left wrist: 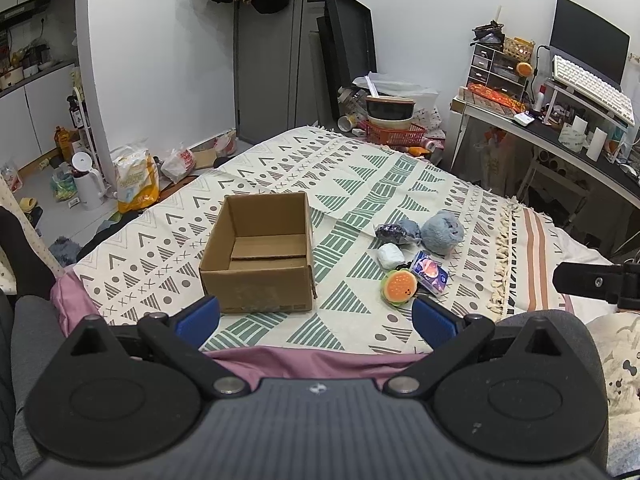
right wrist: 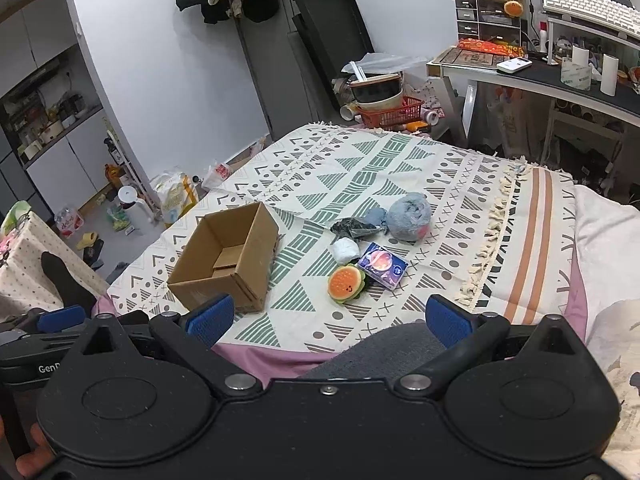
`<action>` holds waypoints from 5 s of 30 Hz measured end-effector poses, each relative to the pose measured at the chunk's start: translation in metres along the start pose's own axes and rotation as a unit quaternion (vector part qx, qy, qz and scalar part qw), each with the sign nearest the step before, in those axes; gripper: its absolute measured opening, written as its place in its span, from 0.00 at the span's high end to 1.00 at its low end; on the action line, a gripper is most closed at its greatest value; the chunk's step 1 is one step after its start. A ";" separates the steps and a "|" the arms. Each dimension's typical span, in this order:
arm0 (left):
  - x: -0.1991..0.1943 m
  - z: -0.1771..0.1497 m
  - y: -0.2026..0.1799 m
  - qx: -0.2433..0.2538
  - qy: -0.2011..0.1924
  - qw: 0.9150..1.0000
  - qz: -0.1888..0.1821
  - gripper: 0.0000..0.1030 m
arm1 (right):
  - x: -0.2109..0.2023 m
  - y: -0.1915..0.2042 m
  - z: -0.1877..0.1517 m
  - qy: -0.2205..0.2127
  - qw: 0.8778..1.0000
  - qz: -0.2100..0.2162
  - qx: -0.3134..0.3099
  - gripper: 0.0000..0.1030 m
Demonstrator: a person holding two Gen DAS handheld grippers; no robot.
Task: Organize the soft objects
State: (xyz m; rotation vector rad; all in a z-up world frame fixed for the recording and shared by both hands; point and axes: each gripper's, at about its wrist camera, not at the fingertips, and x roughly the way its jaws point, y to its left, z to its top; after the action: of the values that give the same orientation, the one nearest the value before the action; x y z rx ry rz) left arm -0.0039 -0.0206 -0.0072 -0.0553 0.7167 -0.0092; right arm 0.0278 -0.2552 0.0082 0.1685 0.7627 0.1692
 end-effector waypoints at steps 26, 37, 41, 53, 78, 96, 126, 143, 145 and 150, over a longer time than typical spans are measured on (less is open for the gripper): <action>-0.012 0.003 -0.001 0.002 -0.010 1.000 -0.012 0.01 | -0.015 0.004 0.005 -0.008 1.000 -0.009 -0.019 0.00; -0.011 0.002 -0.003 0.007 -0.006 1.000 -0.012 0.01 | -0.014 0.000 0.003 -0.006 1.000 -0.007 -0.013 0.00; -0.009 -0.001 -0.004 0.010 -0.003 1.000 -0.013 0.01 | -0.011 -0.001 0.001 -0.004 1.000 -0.007 -0.014 0.00; 0.009 -0.001 -0.005 0.014 0.015 0.999 -0.029 0.01 | 0.006 -0.001 0.001 0.002 1.000 -0.002 -0.025 0.00; 0.100 0.019 -0.017 0.016 0.046 0.997 -0.057 0.02 | 0.094 -0.042 0.015 0.049 0.998 0.018 0.043 0.00; 0.172 0.013 -0.034 0.008 0.080 0.993 -0.085 0.20 | 0.161 -0.072 0.011 0.098 0.990 0.015 0.099 0.06; 0.329 0.000 -0.084 -0.005 0.198 0.971 -0.135 0.29 | 0.282 -0.140 0.005 0.158 0.950 0.045 0.266 0.01; 0.351 -0.006 -0.084 -0.026 0.196 0.973 -0.115 0.40 | 0.345 -0.125 0.009 0.171 0.952 0.022 0.252 0.00; 0.349 -0.006 -0.080 -0.031 0.194 0.974 -0.110 0.52 | 0.348 -0.113 0.010 0.177 0.959 0.002 0.221 0.00; 0.344 -0.008 -0.068 -0.046 0.194 0.972 -0.122 0.55 | 0.342 -0.096 0.011 0.187 0.968 -0.022 0.164 0.26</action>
State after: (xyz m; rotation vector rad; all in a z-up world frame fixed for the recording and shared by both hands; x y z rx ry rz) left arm 0.2510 -0.0980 -0.2349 -0.2343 1.0971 -0.2275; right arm 0.2871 -0.2768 -0.2342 0.4417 1.1682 0.0292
